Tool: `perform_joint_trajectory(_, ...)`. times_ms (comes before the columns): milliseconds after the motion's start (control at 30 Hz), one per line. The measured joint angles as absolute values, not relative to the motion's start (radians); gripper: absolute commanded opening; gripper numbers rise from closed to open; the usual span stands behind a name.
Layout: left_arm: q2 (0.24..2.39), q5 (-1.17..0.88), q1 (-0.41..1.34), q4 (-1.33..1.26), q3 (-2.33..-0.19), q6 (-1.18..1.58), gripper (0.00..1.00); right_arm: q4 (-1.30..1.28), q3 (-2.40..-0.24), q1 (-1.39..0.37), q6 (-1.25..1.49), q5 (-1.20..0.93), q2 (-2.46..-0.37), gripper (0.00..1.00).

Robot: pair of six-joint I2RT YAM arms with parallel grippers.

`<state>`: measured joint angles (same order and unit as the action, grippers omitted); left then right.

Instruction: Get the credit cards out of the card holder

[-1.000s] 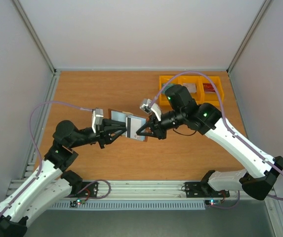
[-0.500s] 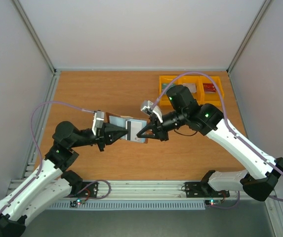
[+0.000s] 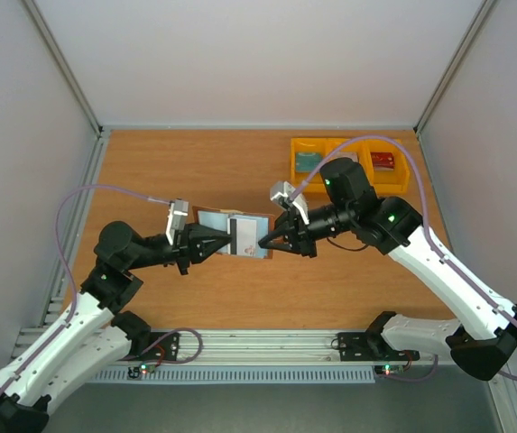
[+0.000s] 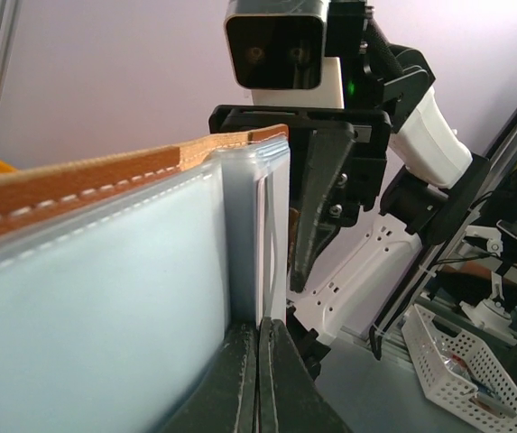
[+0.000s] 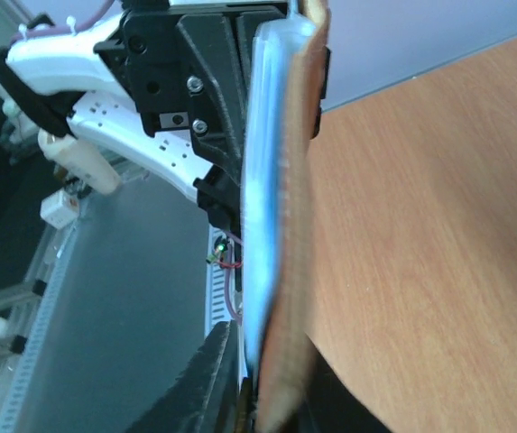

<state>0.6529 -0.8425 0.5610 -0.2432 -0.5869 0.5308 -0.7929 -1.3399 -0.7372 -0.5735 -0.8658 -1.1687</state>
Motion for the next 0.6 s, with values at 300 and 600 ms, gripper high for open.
perform_joint_trajectory(300, 0.648, -0.847, 0.556, -0.240, -0.587, 0.540, 0.00, -0.788, -1.328, -0.717, -0.560, -0.864, -1.154, 0.01)
perform_joint_trajectory(600, 0.652, -0.850, 0.556, -0.230, -0.587, 0.539, 0.00, -0.787, -1.292, -0.657, -0.569, -0.906, -1.135, 0.01)
